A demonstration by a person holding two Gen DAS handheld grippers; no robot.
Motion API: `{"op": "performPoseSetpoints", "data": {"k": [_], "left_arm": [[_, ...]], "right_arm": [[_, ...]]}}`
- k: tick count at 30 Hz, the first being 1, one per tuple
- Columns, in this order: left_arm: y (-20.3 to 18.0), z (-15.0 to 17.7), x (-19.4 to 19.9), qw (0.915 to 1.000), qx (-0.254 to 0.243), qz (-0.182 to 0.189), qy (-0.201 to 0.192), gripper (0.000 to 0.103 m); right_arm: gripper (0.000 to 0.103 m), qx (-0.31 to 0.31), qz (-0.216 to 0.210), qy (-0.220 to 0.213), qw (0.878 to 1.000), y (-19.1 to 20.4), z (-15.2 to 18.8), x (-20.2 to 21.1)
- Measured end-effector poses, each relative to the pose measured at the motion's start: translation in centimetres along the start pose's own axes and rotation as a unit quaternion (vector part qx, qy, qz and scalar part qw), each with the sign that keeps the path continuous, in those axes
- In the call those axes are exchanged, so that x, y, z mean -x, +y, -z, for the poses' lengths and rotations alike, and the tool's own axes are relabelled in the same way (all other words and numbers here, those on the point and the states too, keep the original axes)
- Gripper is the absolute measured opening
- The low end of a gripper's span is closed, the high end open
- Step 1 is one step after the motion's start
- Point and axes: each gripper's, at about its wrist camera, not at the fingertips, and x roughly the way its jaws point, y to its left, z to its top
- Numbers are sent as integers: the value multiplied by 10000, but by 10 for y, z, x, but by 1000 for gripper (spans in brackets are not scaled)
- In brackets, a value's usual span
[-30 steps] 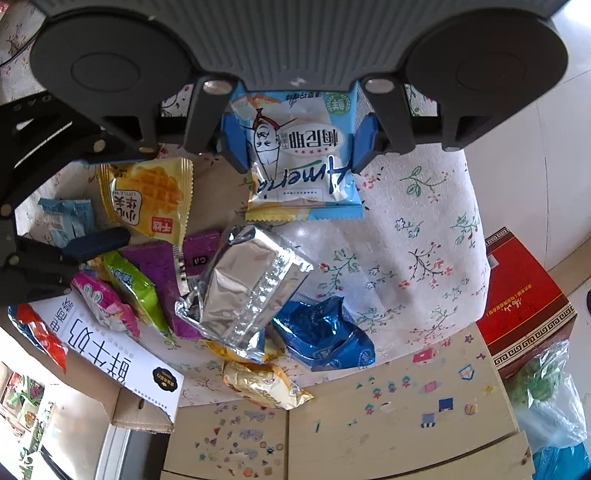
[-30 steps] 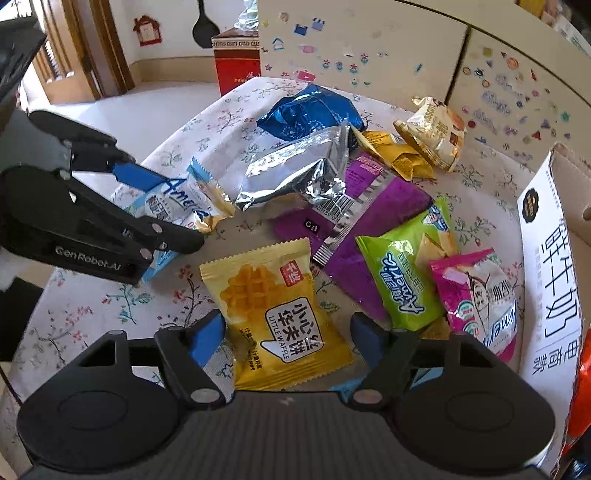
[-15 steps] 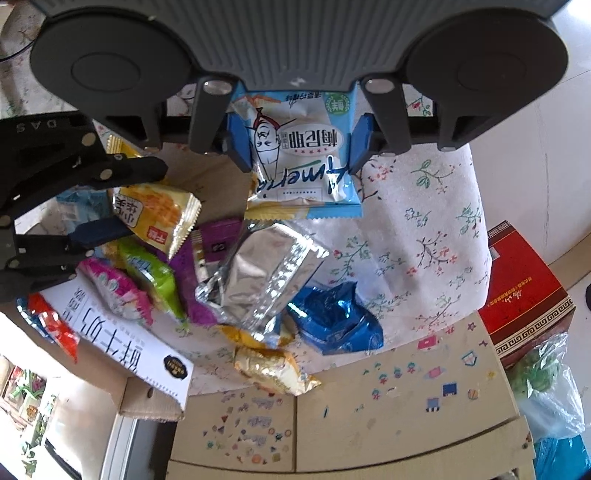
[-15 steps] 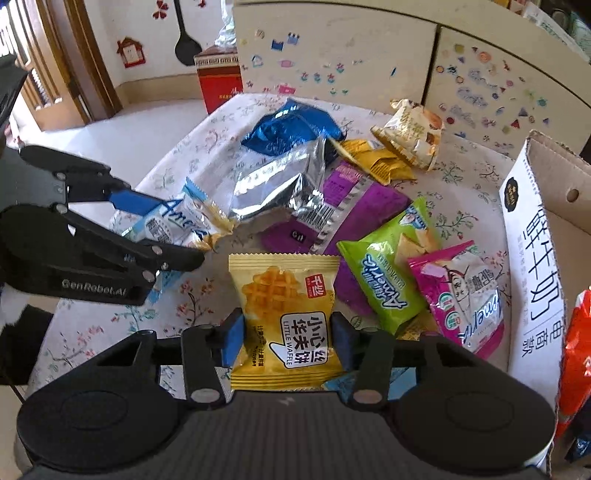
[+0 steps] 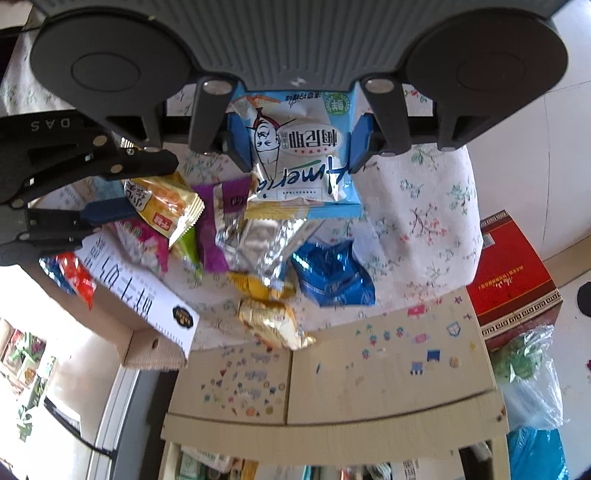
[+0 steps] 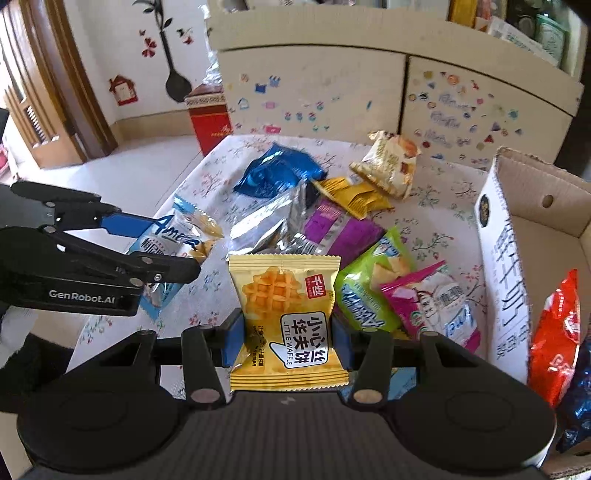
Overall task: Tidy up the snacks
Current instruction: 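Carry both packets into the cardboard box and open both tools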
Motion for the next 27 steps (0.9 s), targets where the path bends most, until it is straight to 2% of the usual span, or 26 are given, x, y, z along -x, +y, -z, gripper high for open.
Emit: {"op": "performPoseSetpoints", "data": {"k": [12,18,27], "left_arm": [[-19,-30,8,9987,195,115,-465,53],[-41,-46,10,9960,259,456,-725,53],[-85,-63,0,9905,212,1029,-890,53]], "right_arm": [[56,-565,292,-577,9963,-24,-14,36],[56,-1110,522,-885,9885,-50,-16,57],[56,-1804,835,-1308,9713,-87,-11,95]]}}
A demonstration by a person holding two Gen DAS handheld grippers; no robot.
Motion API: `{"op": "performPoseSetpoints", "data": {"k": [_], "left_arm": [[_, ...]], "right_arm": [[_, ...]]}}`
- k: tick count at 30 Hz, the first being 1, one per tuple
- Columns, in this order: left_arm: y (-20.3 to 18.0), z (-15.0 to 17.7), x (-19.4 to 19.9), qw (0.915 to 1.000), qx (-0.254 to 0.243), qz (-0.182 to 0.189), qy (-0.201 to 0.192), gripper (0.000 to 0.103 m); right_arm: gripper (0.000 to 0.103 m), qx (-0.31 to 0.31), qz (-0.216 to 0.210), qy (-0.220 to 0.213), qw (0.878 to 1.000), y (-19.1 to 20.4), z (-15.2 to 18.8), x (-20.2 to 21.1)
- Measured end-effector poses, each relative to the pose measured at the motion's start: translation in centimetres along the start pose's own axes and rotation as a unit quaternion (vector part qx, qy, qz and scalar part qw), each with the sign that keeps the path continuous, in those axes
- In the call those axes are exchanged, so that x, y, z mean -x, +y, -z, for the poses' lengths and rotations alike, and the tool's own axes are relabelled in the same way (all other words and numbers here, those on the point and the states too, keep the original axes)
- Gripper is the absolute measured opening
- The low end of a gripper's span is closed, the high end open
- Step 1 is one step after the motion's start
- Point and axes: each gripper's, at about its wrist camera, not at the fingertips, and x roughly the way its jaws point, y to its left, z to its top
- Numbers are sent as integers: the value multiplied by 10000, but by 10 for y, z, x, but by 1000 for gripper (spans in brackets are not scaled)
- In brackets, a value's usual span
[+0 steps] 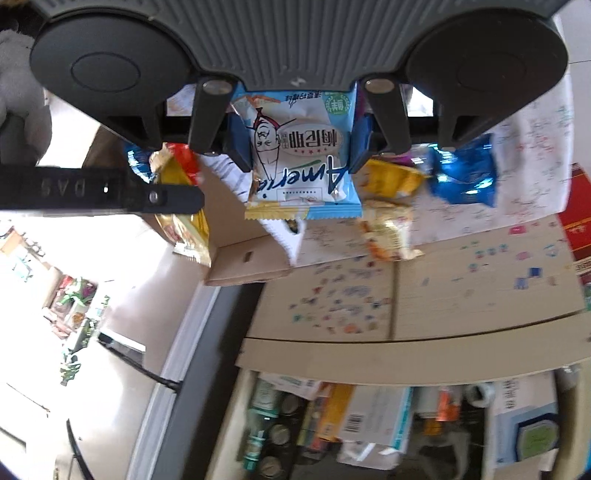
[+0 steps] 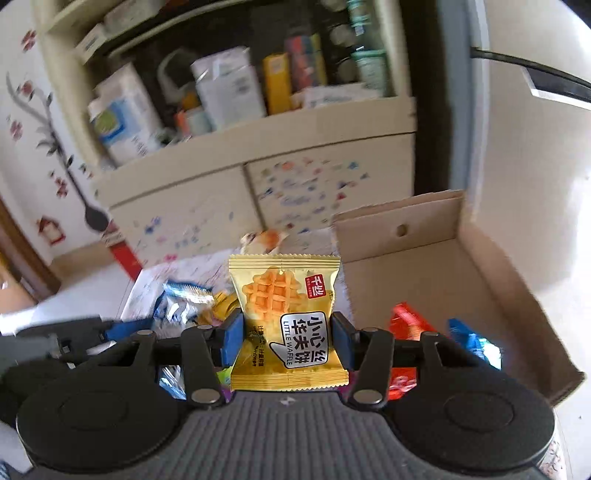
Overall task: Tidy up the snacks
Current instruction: 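Carry both packets into the cardboard box and open both tools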
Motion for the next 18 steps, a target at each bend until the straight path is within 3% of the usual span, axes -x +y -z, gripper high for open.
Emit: {"op": "performPoseSetpoints", "data": {"k": [9,18], "left_arm": [[-39,-8,-25,9984,-83,544,-107,53],[-76,-18,-55,9961,-109,859,-154,53]], "right_arm": [[56,-825,487,-291,9950,-47,-4,21],[56,-1496,1109,-458,9814,-79,-1,32]]}}
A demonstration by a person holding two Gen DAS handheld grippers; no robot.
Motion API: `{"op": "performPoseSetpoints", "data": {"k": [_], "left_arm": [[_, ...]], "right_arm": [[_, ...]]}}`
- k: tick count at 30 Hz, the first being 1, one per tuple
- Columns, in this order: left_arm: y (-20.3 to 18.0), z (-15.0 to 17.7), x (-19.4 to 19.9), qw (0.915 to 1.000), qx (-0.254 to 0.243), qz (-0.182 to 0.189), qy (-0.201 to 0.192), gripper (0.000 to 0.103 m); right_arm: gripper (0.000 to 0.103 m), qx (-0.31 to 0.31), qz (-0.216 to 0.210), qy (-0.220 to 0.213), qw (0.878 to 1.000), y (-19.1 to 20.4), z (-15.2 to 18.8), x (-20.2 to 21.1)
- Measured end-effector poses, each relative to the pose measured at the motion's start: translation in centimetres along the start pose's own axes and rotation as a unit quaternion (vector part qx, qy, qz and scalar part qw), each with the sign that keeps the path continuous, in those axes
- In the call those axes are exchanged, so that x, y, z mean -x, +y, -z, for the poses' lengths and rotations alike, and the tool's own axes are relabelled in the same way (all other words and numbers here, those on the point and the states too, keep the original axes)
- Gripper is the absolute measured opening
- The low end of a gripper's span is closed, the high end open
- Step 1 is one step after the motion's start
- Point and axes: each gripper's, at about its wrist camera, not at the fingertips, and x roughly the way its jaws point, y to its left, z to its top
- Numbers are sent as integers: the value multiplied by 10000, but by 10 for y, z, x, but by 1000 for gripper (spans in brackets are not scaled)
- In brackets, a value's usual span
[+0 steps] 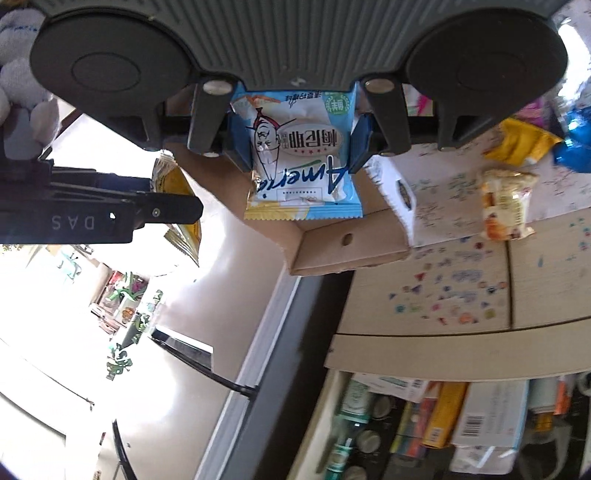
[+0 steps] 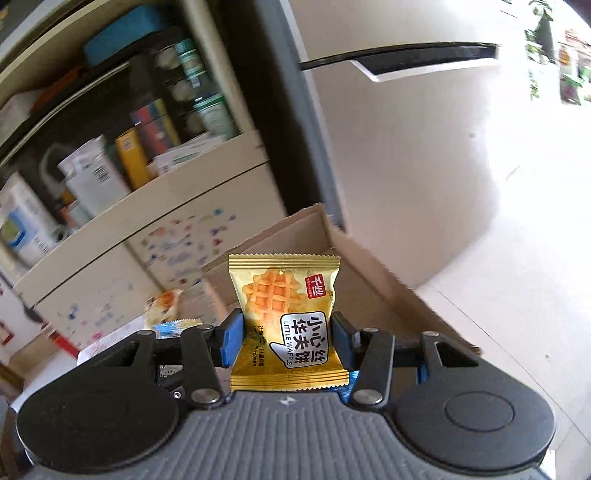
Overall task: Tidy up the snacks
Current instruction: 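Carry both packets into the cardboard box and open both tools, then withdraw both tools from the box back over the remaining snacks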
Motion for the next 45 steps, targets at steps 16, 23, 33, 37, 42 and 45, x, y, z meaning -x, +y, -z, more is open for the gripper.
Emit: {"op": "performPoseSetpoints", "data": {"k": [16,23,33,37,42,45], "left_arm": [[-29,2,-25,9997,-190,112,-83,84],[-2,-8,-7,9996,162,-217,-67,89],[37,-12,26,9964,390,-754,7,92],[52,-10,35,9948,424,-922,101,92],[79,-9,49,9910,584,-1183,213,92],[98,-7,57,9883,706,-1321,270,92]], "right_arm": [[76,-745,485,-111,9960,-22,0,-2],[81,-514,154,0,9986,-10,4,-3],[84,-58,-397,285,9988,22,14,-9],[85,200,-593,447,9970,37,24,-10],[85,527,-857,694,9925,54,38,-13],[85,549,-1131,1005,9870,62,46,-17]]}}
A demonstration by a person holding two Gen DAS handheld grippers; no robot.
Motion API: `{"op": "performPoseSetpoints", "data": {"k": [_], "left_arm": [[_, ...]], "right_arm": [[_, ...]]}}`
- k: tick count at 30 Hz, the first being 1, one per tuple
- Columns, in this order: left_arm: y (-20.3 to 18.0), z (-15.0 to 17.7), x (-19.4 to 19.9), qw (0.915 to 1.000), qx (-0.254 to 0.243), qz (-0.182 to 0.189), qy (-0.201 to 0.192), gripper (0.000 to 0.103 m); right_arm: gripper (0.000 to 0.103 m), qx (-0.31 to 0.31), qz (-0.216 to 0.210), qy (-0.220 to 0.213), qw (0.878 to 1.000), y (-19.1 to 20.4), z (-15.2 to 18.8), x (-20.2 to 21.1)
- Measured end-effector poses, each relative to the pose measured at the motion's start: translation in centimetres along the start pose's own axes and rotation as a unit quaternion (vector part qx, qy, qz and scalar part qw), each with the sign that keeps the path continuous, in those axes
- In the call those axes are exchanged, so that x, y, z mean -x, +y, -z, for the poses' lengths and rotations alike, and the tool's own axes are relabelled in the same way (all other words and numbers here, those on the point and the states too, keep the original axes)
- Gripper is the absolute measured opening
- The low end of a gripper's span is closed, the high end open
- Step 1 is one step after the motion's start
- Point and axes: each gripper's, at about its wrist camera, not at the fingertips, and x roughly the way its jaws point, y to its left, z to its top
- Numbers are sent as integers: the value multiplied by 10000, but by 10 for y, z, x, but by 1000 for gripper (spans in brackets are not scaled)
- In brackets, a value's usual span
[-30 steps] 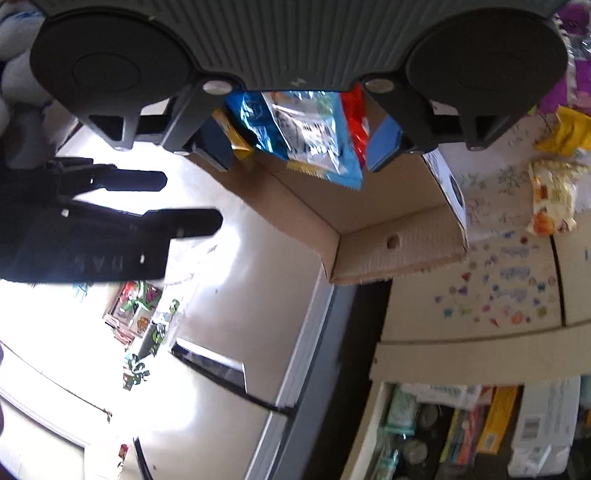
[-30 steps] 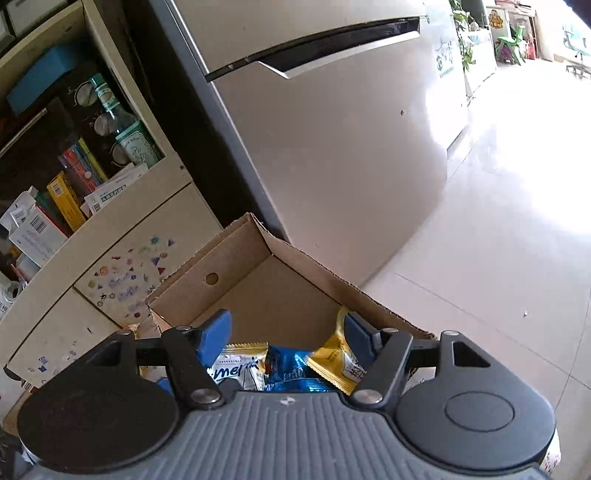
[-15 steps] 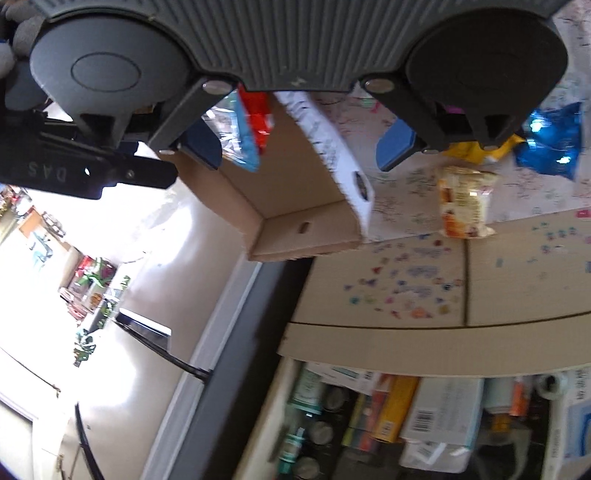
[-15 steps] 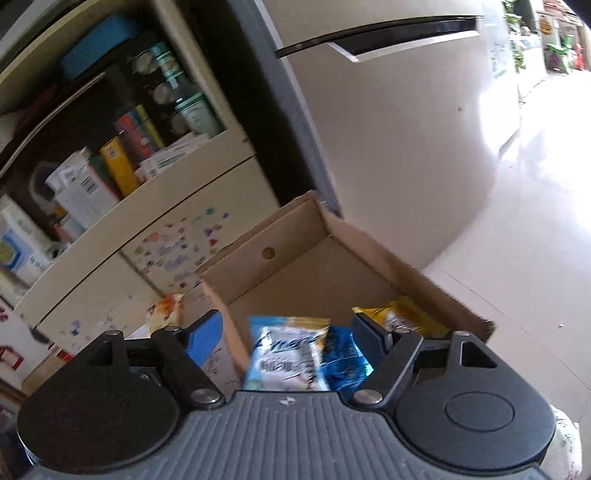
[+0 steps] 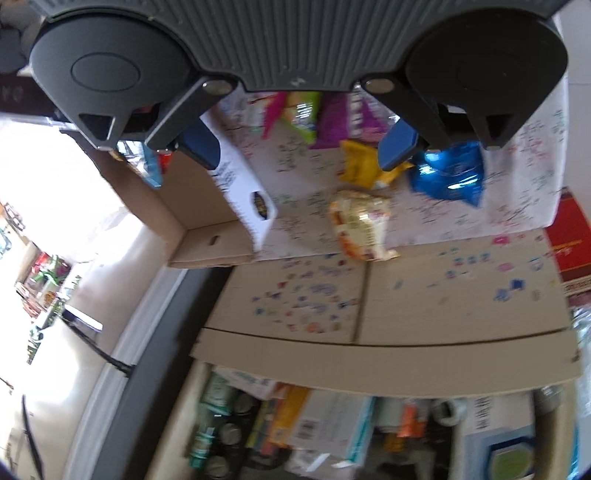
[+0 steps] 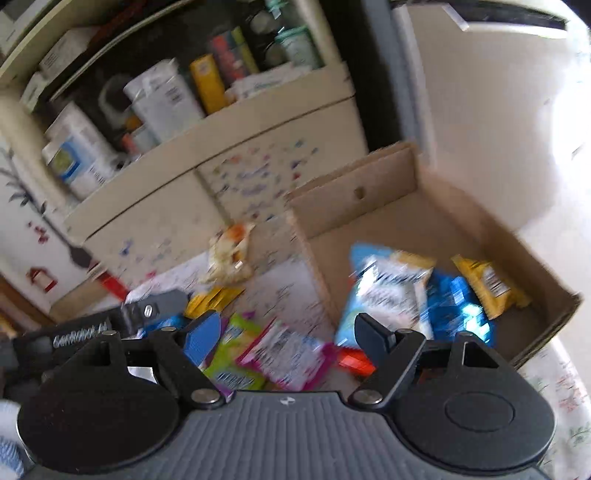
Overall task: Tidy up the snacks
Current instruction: 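Withdraw both tools from the box back over the remaining snacks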
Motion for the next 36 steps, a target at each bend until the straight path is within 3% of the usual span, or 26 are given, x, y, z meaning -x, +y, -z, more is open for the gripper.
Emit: {"op": "performPoseSetpoints", "data": {"k": [5,10,19,27,31,36], "left_arm": [[29,6,0,9994,172,-224,190,92],[47,22,-13,9976,251,-283,581,92],[47,42,-35,9928,-803,-620,636,92],[43,54,-53,9889,-1289,-502,536,89],[40,58,-57,9855,-1533,-534,489,84],[48,54,-50,9897,-1189,-589,534,66]], "right_arm": [[85,-225,-442,596,9970,7,12,-16],[85,-146,-304,967,9947,17,26,-29],[85,-437,-139,1387,9893,18,38,-44],[85,-540,275,1475,9872,19,43,-56],[85,-505,453,1541,9857,23,45,-63],[85,-340,727,1570,9843,28,49,-71]]}}
